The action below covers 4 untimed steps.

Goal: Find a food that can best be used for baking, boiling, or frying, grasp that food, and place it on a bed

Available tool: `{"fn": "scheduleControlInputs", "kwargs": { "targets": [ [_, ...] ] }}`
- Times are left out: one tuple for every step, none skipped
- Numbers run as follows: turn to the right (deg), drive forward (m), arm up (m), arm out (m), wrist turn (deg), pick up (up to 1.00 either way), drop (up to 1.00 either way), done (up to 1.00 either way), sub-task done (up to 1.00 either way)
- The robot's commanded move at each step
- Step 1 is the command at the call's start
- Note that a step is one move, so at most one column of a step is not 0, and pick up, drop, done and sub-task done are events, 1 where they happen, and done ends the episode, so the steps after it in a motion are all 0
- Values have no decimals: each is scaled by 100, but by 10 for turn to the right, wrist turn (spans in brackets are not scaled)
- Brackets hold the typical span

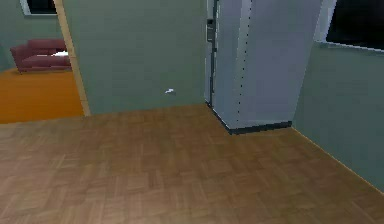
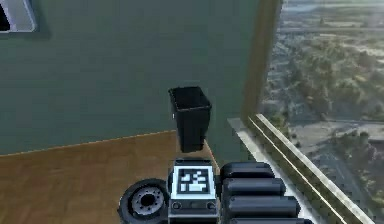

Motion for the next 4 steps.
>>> {"fn": "scheduleControlInputs", "kwargs": {
  "targets": [
    [-120, 0, 0, 0, 0, 0, 0, 0, 0],
    [0, 80, 0, 0, 0, 0, 0, 0, 0],
    [-360, 0, 0, 0, 0, 0, 0, 0, 0],
    [-30, 0, 0, 0, 0, 0, 0, 0, 0]
  ]
}}
